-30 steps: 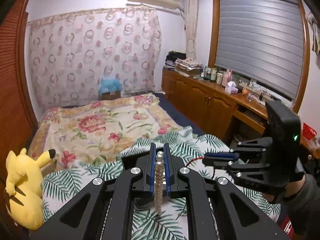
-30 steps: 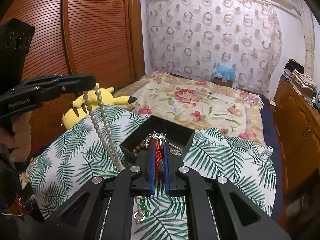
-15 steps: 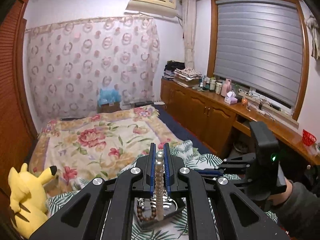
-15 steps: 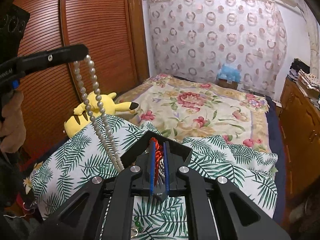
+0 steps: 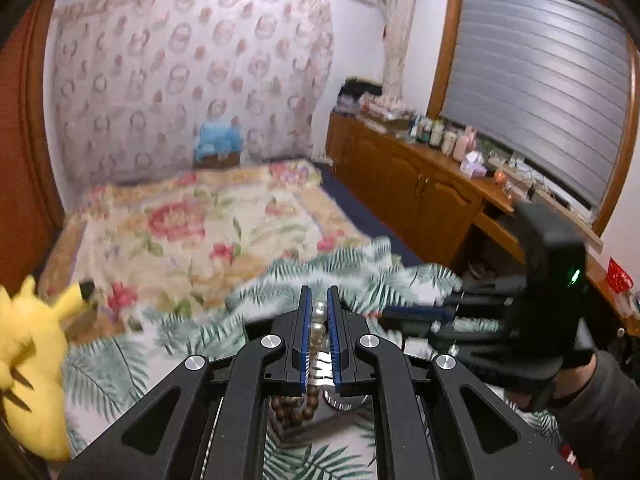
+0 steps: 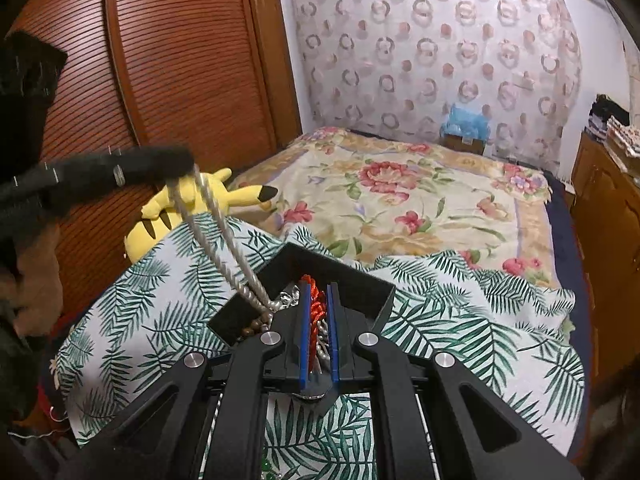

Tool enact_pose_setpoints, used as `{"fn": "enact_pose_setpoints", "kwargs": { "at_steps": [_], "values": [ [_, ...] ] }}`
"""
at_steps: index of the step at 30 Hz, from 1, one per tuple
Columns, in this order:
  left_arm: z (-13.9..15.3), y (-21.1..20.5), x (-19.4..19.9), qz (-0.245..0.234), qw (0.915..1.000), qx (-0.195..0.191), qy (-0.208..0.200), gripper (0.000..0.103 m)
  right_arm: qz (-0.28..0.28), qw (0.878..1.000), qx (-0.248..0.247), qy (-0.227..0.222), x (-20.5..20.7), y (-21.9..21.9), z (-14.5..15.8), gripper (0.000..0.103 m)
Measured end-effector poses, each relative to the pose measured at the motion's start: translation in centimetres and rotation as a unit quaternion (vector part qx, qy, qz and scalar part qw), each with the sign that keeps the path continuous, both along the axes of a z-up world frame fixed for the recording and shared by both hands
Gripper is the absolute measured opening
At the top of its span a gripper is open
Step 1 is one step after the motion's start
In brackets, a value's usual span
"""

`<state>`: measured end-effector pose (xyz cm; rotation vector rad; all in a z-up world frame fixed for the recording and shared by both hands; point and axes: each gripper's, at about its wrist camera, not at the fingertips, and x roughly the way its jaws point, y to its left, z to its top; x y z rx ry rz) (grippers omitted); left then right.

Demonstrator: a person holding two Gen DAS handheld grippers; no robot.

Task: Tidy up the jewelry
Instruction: 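Lower both pieces into the black box and open both tools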

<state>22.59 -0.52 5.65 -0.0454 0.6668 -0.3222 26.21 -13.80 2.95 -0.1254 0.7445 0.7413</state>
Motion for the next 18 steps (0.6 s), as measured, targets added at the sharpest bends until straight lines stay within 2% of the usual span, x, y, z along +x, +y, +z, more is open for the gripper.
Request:
{"fn": "enact_pose_setpoints", "kwargs": {
  "at_steps": [6, 15, 17, 18],
  "values": [
    [-3.9, 0.4, -0.3, 0.012, 0.9994, 0.005, 0.032, 0.007, -0.001, 1.0, -0.009, 0.01, 1.1, 1.0, -1.8, 0.009],
    [-6.3, 2.1, -2.5, 0.041, 0.998, 0.008, 0.047, 0.016, 0.001, 1.0, -0.005, 0.012, 1.9, 1.7, -2.2, 0.011],
    [-6.6, 2.4, -3.2, 0.05, 0.9976, 0.01, 0.047, 0.03, -0.003, 1.0, -0.008, 0.01, 1.9, 1.8, -2.2, 0.023],
    [-6.8, 2.7, -3.7, 0.054, 0.9974, 0.009, 0.046, 0.032, -0.003, 1.0, -0.006, 0.009, 1.7, 1.7, -2.2, 0.025]
  ]
}}
